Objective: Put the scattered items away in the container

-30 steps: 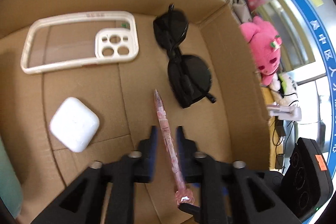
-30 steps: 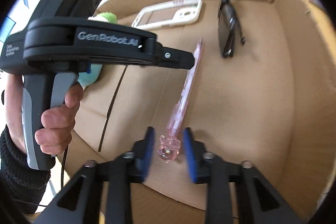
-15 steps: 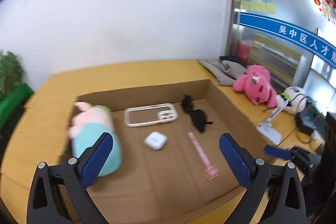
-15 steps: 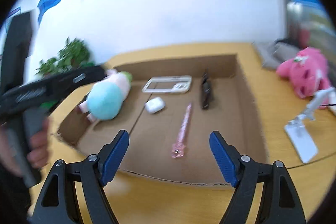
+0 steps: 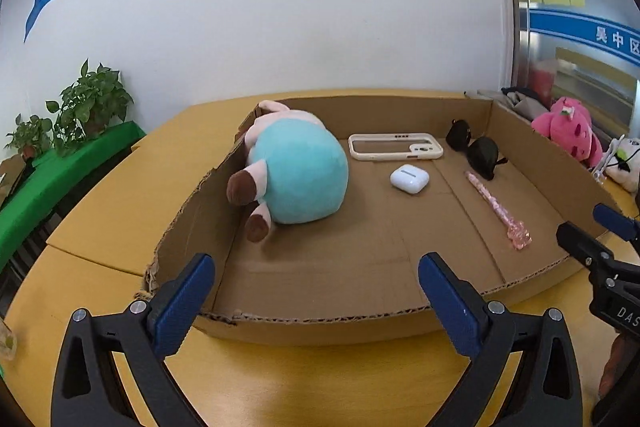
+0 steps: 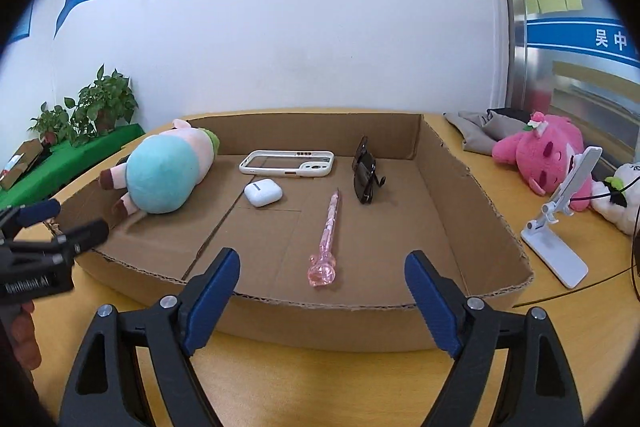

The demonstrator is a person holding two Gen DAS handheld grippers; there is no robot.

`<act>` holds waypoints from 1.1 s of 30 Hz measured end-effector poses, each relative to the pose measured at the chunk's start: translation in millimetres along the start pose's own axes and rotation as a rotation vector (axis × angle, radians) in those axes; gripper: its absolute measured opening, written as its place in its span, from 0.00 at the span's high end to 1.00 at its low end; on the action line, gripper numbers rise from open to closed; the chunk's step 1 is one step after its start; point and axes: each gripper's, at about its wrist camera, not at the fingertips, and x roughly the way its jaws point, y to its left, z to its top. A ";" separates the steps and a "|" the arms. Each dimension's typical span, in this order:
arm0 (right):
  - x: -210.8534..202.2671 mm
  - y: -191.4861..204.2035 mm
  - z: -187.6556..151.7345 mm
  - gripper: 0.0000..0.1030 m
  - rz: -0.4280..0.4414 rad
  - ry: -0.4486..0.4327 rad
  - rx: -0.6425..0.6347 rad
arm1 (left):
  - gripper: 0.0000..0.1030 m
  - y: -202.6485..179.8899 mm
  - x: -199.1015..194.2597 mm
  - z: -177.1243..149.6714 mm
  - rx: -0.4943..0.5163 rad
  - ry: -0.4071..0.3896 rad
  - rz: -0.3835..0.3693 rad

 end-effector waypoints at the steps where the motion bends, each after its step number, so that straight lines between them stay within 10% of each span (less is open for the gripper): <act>1: 0.9 -0.1 -0.3 0.16 -0.003 -0.009 0.001 | 0.00 1.6 0.0 -2.3 -0.009 -0.023 -0.005; 33: 9.0 1.8 1.1 0.05 -0.009 0.009 0.001 | 0.00 -6.8 11.5 0.3 -0.012 -0.062 0.008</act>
